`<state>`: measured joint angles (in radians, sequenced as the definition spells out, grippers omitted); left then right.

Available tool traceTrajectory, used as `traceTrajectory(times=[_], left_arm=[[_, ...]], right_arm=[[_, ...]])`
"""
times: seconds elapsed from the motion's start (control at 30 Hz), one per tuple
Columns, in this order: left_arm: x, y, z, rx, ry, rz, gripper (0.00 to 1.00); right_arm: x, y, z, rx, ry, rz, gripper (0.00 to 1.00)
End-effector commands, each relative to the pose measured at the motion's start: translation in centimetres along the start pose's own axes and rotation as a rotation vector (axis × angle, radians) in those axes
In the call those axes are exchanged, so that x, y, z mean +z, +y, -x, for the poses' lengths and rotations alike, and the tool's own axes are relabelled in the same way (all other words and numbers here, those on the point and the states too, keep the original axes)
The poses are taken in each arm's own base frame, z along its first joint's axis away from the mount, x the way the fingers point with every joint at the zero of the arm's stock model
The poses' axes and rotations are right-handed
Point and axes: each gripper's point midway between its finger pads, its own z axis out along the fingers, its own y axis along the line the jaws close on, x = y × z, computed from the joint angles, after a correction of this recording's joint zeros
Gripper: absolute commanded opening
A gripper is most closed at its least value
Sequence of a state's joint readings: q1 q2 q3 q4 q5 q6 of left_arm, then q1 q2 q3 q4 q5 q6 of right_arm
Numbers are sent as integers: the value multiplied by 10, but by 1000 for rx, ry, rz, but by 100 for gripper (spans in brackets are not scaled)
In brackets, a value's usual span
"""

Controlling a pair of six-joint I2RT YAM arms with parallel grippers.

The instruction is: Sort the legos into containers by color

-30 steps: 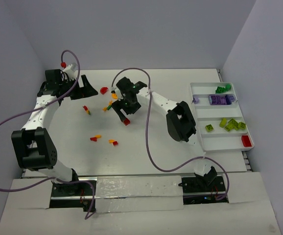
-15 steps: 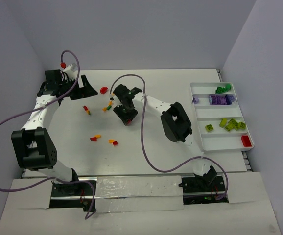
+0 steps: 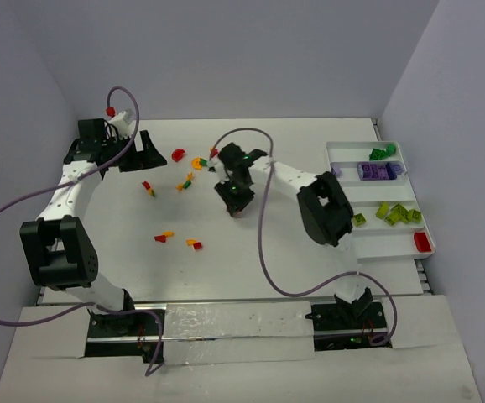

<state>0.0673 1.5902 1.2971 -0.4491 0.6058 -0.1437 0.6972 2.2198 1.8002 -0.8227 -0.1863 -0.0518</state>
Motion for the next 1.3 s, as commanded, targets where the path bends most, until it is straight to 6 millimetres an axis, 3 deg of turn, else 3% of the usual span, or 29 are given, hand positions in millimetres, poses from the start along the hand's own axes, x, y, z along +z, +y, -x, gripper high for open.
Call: traceTrajectory(times=[0.0,0.07,0.1,0.2,0.37,0.47,0.6,0.73,0.9,1.1,1.27], left_arm=[[-5,-6,12,88,-18,-2,99],[-3,-10,6,129,-3,-16,99],[-2,-10,4,139,2,-12,99],[3,-14,1,172,32,2,99],[13,-28,-1,213,66,-17,99],[18,-34,0,220,75,-24,99],[23,-38,1,229,86,-30,99],[26,-41,0,236,103,-35,99],[26,-44,6,242,108,-31,99],[23,-41,1,232,120,-7,99],[19,-35,-4,234,131,23,99]], right_arm=[[-96,-67,-15,112,-167,-18,0],[-123,-92,-46,169,-187,-44,0],[-149,-98,-56,164,-235,-73,0],[-165,-136,-127,255,-158,-202,0],[-189,-178,-215,370,-39,-385,0],[-214,-216,-287,534,60,-514,0],[-233,-235,-344,648,142,-591,0],[-244,-250,-376,705,176,-639,0],[-234,-268,-408,748,219,-636,0],[-217,-282,-419,761,235,-615,0],[-207,-289,-423,765,254,-593,12]])
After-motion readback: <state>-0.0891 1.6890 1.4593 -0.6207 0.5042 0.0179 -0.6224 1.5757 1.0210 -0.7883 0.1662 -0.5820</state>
